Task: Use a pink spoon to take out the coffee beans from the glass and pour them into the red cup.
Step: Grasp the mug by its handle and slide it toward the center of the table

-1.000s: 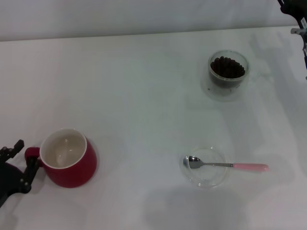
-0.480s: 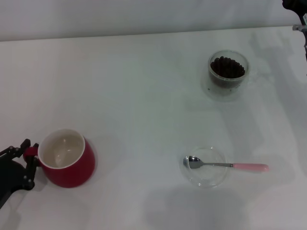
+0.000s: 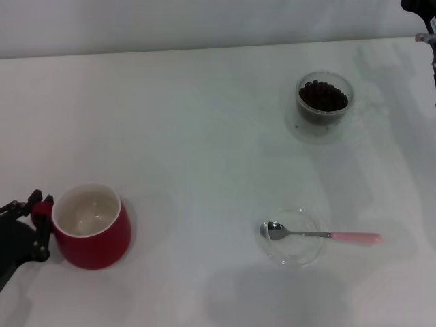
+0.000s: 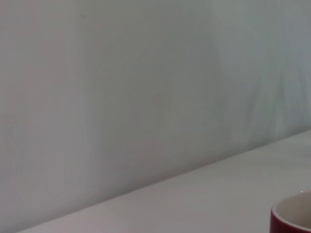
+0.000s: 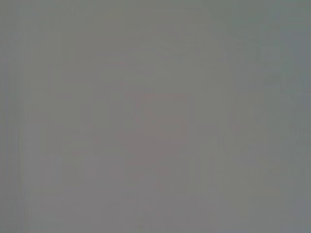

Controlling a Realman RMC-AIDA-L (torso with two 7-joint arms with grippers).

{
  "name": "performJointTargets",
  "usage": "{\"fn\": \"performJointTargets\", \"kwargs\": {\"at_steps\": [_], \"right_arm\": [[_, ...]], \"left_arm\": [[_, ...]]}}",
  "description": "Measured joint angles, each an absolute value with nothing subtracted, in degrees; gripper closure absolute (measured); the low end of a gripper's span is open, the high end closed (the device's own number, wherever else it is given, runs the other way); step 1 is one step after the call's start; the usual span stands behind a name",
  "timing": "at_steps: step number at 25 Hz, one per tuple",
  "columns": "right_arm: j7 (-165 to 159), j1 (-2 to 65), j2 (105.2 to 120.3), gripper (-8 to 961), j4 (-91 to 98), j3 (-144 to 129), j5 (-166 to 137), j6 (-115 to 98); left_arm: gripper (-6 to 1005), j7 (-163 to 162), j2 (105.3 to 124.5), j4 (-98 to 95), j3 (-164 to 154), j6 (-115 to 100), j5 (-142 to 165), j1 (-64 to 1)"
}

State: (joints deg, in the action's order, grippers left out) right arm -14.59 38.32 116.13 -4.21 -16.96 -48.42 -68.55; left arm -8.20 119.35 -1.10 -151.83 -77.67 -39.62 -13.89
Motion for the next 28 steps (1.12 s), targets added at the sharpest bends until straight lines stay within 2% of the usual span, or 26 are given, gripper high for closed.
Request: {"fn": "performJointTargets", "kwargs": {"at_steps": [13,28], "right_arm": [[-14.59,38.60,115.90,100,-3.66,-17.03,-48.42,-68.47],[-14.50,39.45,115.77,100,-2.09,-17.58,-48.41,-67.99]], "left_arm": [[877,-6.34,119.44,-6.01,-152.25,-72.59,-39.21,-14.46],[879,-6.15,119.68,-10.52,-152.40,-65.50,-37.36,-19.43]]}}
